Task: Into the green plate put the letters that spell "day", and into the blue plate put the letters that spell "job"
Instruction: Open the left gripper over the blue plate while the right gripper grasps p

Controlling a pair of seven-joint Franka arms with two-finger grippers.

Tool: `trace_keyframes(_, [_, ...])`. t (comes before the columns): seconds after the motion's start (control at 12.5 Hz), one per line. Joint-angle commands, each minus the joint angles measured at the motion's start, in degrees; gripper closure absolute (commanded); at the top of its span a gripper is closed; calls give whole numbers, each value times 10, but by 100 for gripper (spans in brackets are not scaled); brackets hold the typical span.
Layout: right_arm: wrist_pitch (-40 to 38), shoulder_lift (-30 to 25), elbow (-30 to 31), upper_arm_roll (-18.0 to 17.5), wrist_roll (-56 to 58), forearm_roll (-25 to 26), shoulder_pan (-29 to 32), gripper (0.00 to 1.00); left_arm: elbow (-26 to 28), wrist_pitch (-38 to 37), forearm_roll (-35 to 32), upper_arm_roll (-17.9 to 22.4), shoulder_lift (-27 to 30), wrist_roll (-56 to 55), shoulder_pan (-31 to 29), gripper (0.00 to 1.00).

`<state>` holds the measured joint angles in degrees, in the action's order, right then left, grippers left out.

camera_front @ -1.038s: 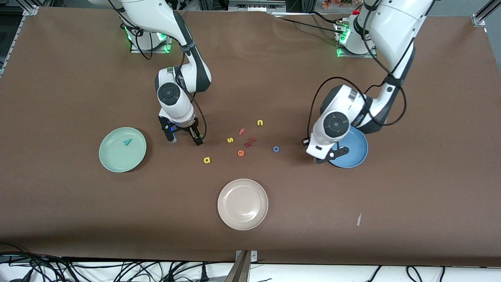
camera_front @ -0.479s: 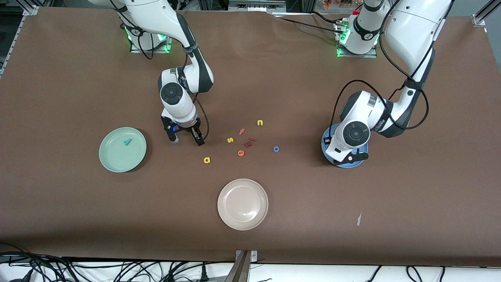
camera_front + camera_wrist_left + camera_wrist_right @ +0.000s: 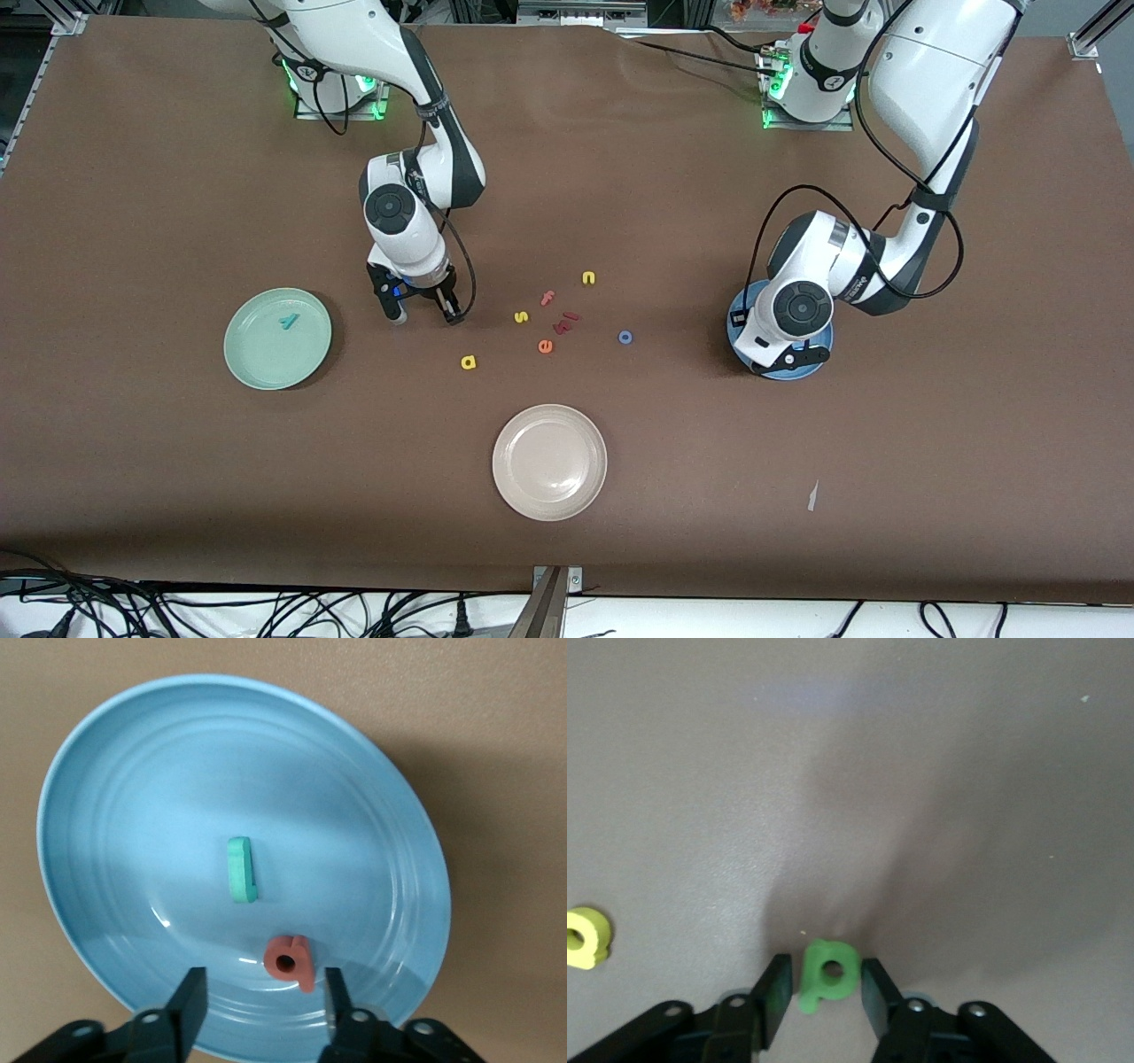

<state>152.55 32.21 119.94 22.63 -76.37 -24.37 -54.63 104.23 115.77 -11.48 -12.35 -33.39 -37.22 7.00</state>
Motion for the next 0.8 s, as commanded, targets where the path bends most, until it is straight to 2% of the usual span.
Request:
trace_keyframes(0.0, [6, 8, 1, -4, -3, -13, -5, 86, -16, -5, -9, -5, 4, -5, 2, 0])
trace_keyframes(0.08, [6, 8, -1, -4, -2, -13, -4, 100, -24, -6, -8, -7, 7, -4, 5, 0])
trace_keyframes(0.24, [-3, 7, -15, -4, 10, -12, 1, 100, -52, -13, 32, -20, 7, -21, 10, 0])
trace_keyframes(0.4, [-81, 0, -41, 11, 67, -11, 12, 100, -79, -10, 68, -21, 0, -72, 33, 0])
trace_keyframes(0.72, [-195, -19, -40, 99, 295, -10, 12, 100, -155, -8, 66, -21, -55, -82, 85, 0])
